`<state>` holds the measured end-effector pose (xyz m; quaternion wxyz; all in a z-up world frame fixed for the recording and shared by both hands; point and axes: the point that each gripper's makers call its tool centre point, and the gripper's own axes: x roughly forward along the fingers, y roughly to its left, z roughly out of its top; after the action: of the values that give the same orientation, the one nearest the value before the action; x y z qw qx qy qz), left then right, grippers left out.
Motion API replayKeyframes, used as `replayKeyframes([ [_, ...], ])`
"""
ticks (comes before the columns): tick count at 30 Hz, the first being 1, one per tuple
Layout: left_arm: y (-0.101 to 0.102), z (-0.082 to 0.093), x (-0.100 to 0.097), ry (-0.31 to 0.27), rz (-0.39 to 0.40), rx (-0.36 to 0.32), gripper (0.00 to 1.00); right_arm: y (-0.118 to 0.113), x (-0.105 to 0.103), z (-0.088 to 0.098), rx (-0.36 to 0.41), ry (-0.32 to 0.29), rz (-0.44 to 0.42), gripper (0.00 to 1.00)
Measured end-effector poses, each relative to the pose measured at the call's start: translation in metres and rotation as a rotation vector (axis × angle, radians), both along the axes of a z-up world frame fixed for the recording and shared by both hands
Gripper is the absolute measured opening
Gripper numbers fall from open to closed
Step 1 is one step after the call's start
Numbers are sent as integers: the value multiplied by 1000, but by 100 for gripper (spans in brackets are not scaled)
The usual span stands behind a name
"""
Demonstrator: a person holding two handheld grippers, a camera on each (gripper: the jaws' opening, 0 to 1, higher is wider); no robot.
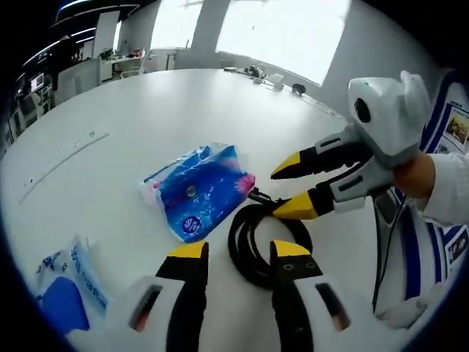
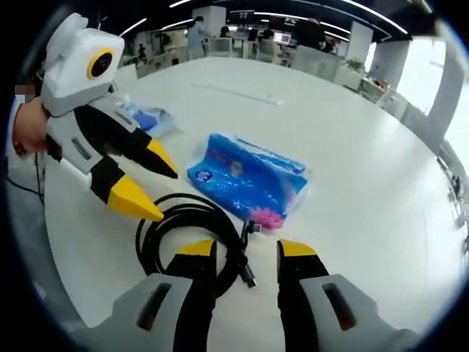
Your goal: Arrange the tabletop items into an orderly group along one side of the table until the central work area is clear of visible clutter.
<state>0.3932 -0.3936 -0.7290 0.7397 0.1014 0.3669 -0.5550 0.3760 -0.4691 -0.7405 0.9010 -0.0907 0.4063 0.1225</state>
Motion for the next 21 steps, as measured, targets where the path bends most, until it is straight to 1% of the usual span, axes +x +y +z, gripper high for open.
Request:
replayKeyframes([
  [7,3,9,4,-15,5,-11,41,-2,2,12,-2,-29,-22,39],
  [10,4,12,5,-22,5,-14,43,-2,3,17,0,-42,-31,42],
  [21,10,32,12,-61,21,-37,51,-4,10,40,9,-102,-60,50],
])
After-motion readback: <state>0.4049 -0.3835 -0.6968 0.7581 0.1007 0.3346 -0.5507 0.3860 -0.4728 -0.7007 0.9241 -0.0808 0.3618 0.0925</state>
